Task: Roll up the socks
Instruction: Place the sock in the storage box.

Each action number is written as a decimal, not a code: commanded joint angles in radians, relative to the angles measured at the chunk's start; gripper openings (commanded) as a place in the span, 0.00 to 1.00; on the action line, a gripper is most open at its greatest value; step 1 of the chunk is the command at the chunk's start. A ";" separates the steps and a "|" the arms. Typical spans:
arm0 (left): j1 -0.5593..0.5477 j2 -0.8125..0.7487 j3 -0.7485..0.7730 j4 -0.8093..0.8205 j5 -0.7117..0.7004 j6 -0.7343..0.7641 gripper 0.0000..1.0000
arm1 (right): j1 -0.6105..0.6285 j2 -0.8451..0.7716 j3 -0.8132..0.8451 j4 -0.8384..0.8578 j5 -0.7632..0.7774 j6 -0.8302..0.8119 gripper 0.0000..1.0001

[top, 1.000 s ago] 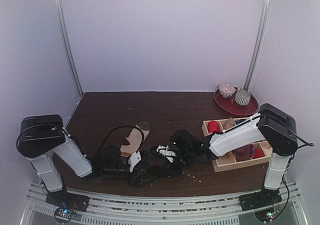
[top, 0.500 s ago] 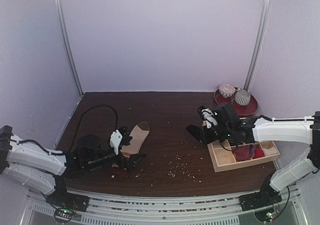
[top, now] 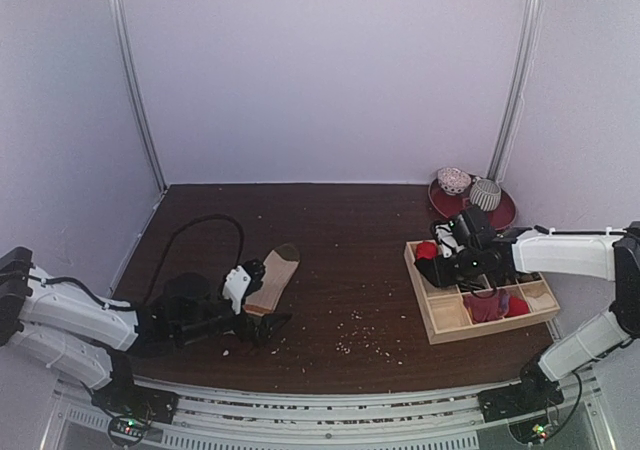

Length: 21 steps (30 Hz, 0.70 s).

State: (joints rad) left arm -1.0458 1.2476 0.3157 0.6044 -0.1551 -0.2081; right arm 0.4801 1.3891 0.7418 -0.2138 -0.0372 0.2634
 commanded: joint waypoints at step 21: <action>0.006 -0.075 -0.067 0.118 0.071 -0.025 0.98 | -0.017 0.154 0.059 -0.193 0.107 0.032 0.04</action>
State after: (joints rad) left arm -1.0458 1.1694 0.2657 0.6449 -0.1081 -0.2131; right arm 0.4725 1.5146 0.8185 -0.3367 0.0051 0.2363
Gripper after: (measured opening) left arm 0.982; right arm 0.122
